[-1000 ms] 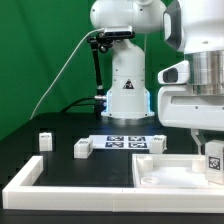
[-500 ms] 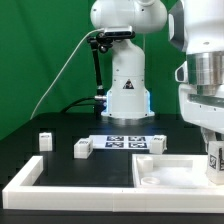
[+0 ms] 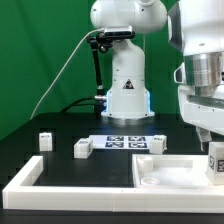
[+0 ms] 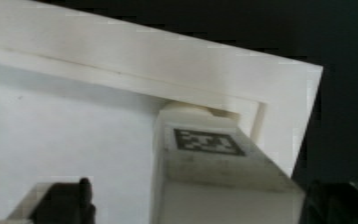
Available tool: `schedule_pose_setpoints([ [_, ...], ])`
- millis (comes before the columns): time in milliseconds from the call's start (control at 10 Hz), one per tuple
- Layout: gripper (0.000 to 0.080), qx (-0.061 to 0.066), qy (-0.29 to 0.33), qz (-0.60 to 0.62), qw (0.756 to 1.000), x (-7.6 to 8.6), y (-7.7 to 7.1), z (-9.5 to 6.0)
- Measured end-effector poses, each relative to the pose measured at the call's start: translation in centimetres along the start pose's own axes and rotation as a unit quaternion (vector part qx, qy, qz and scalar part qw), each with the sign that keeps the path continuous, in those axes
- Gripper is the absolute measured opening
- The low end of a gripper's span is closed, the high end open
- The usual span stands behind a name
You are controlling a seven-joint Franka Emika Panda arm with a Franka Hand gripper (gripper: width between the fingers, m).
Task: Assemble one leg
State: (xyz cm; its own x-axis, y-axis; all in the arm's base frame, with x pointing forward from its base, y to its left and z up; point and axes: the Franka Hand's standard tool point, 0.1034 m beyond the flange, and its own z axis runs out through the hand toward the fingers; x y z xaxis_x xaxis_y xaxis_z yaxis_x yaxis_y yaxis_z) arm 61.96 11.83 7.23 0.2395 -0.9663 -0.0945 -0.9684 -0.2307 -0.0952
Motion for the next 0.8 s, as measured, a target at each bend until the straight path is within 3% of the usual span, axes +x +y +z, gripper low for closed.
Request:
schedule_pose_setpoints([
  [100, 0.0634, -0.002, -0.001, -0.015, 1.0, -0.13, 0.01, -0.01],
  [400, 0.0645, -0.005, -0.002, -0.201, 0.98, -0.33, -0.01, 0.02],
  [800, 0.0649, -0.025, 0.018, -0.457, 0.889, -0.63, -0.14, 0.1],
])
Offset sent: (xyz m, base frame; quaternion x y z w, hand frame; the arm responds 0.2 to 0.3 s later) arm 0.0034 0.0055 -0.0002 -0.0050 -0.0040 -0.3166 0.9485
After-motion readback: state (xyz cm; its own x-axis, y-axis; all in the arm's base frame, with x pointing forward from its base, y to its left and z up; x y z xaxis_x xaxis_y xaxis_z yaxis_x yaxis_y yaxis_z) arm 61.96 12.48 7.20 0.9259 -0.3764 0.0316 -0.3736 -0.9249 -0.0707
